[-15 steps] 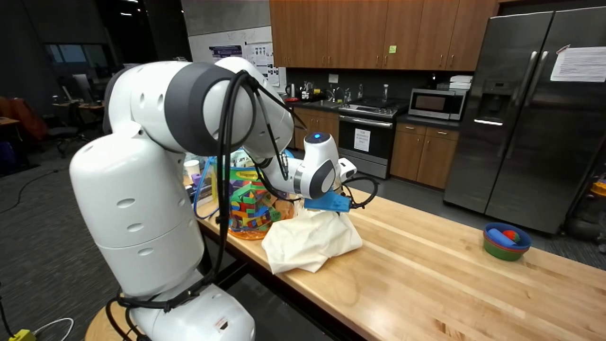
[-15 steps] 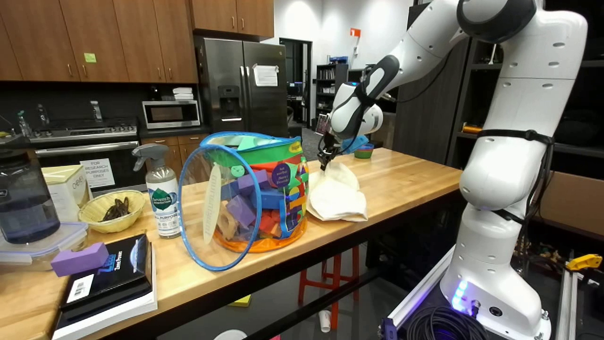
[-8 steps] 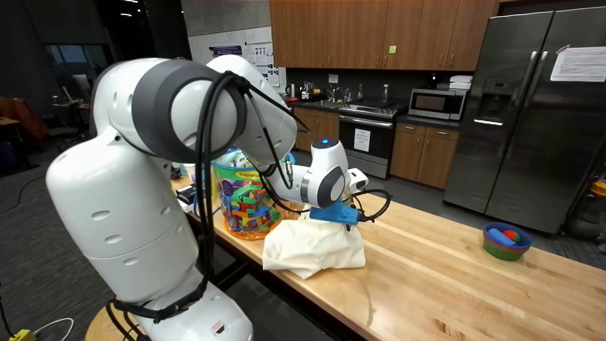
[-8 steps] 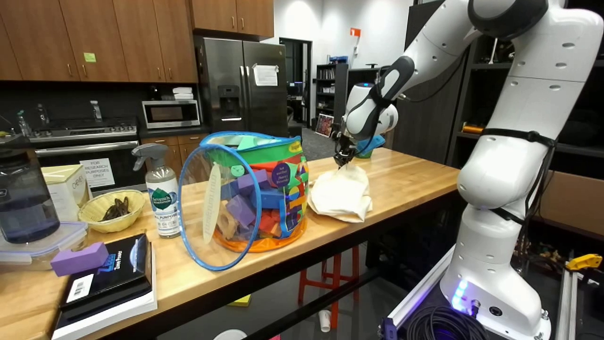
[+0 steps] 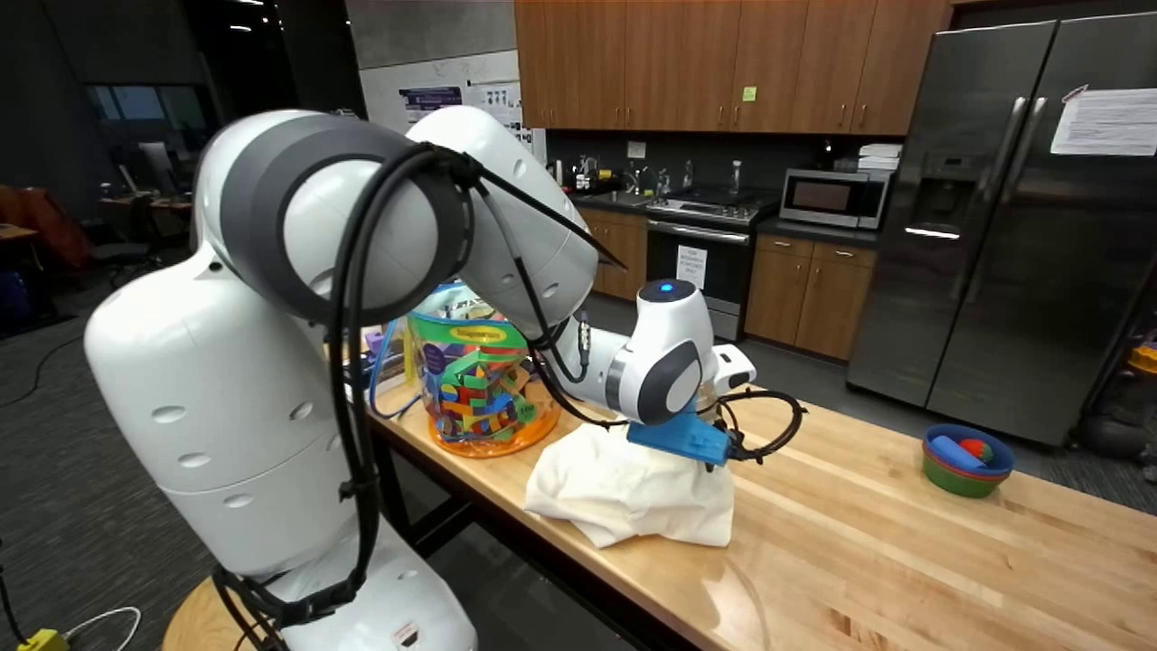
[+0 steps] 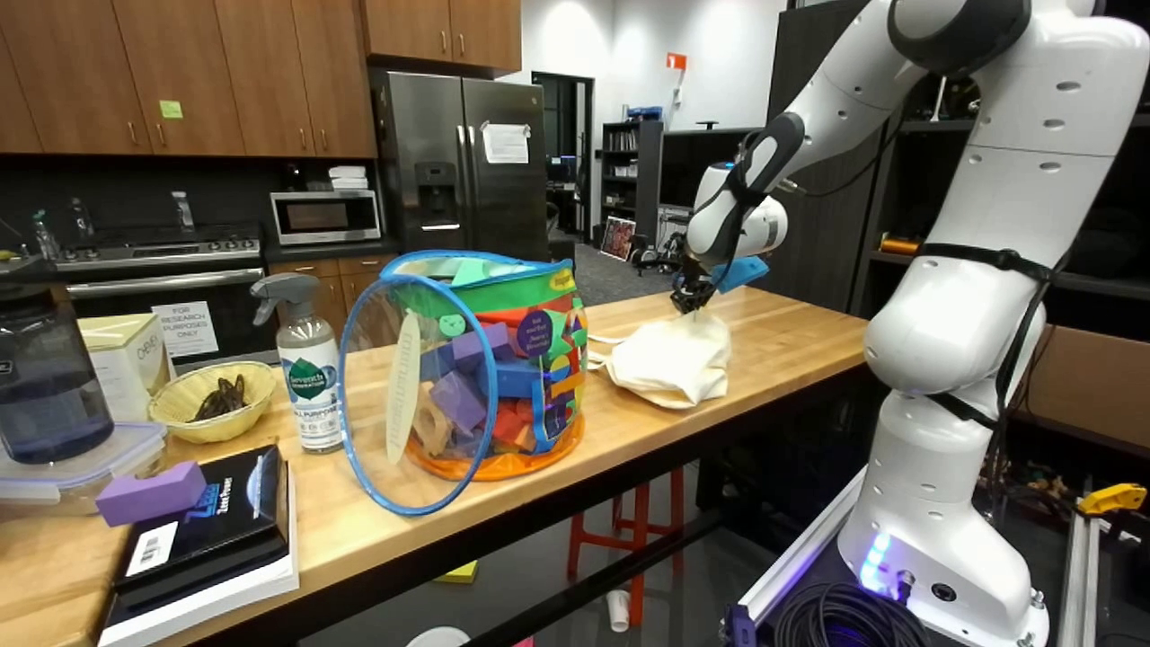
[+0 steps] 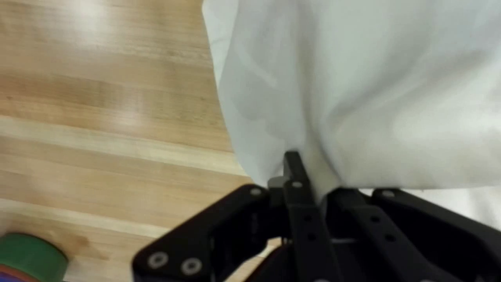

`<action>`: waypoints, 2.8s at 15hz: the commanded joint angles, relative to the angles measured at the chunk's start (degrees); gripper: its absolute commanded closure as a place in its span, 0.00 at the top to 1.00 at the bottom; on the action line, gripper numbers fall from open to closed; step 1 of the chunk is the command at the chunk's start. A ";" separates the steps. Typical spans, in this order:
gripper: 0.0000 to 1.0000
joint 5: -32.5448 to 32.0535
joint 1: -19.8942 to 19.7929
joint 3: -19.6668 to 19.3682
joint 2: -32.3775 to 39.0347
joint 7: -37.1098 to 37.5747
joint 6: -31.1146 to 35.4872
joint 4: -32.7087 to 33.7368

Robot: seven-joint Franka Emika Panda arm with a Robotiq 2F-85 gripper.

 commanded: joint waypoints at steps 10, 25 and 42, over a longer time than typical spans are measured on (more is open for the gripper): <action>0.01 -0.75 -6.31 -9.30 6.14 -8.73 5.34 4.22; 0.01 -2.48 -10.32 -13.63 22.64 -7.11 10.82 20.00; 0.01 -0.91 -9.88 -5.10 40.19 -6.63 16.09 49.05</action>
